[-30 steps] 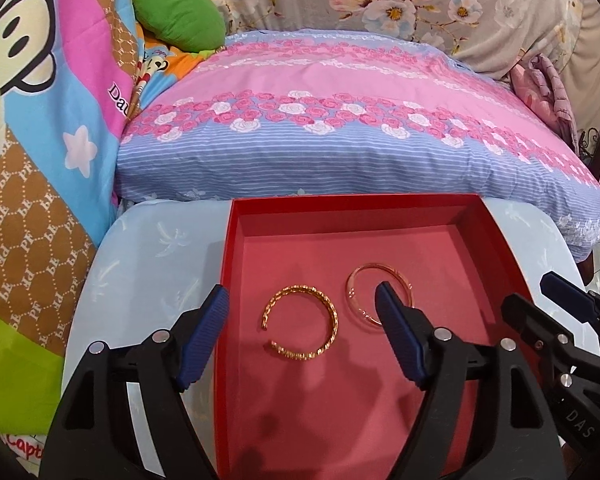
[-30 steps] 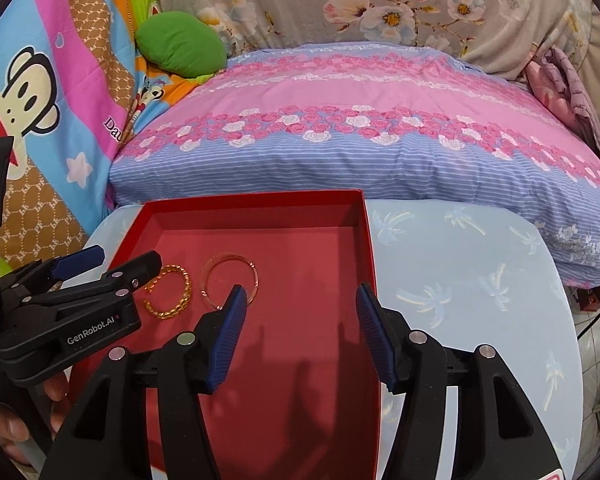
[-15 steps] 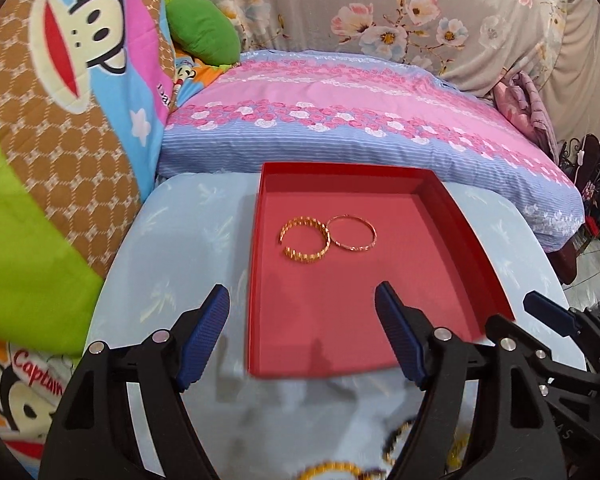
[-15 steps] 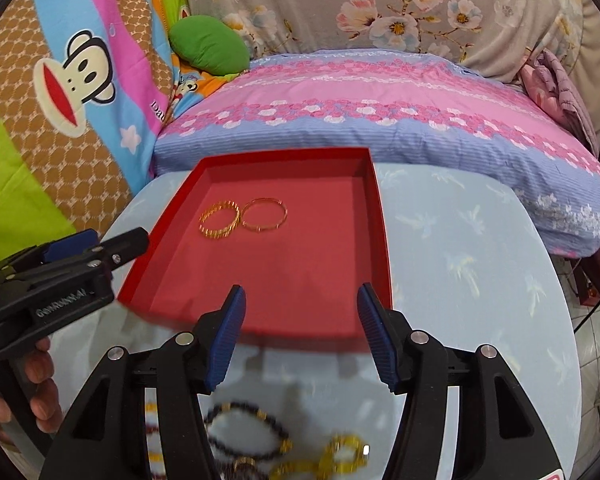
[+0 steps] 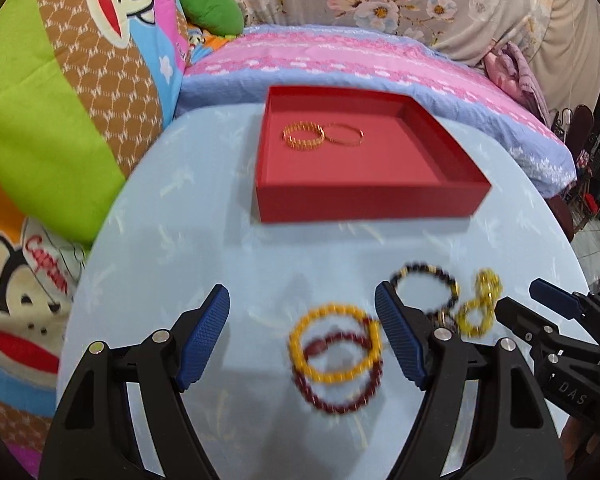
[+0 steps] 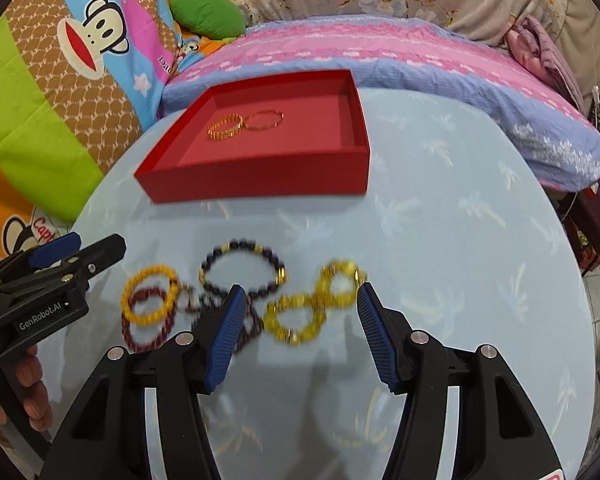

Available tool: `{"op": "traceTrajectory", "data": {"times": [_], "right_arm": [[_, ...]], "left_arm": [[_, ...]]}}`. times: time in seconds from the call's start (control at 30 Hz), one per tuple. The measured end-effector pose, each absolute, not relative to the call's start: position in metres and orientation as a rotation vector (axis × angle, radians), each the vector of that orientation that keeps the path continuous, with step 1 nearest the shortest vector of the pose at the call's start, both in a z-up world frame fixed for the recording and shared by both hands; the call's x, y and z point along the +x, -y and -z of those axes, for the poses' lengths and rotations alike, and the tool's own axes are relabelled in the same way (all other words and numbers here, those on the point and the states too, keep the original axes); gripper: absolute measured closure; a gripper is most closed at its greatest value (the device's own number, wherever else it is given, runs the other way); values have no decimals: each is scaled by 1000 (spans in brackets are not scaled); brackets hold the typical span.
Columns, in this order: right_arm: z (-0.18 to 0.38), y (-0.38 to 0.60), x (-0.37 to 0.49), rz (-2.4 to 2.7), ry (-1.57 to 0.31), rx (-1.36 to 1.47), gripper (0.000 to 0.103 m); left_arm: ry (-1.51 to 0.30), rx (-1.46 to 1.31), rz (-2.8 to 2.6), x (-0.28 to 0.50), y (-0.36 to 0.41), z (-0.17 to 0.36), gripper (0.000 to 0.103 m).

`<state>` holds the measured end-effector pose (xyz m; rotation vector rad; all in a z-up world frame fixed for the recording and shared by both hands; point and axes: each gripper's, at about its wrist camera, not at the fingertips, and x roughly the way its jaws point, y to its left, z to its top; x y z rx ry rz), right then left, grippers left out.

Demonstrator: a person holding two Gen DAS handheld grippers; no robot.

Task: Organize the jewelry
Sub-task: 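Move both tools back toward the remaining bracelets on the table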

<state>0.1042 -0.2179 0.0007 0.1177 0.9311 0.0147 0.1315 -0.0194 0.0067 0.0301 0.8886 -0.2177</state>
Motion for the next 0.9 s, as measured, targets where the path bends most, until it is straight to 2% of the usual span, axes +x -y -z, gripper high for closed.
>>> {"op": "traceTrajectory", "data": {"times": [0.33,0.7,0.9], "right_arm": [[23,212,70,-17,-990,139,47],[23,211,68,-17,-988,141,47],[22,208,71,-21,-987,138,47]], "left_arm": [[-961,7,215,102,17,25,31],[-963,-56,147,114,-5,26,32],[-985,-57,169,129,0,31,44]]}}
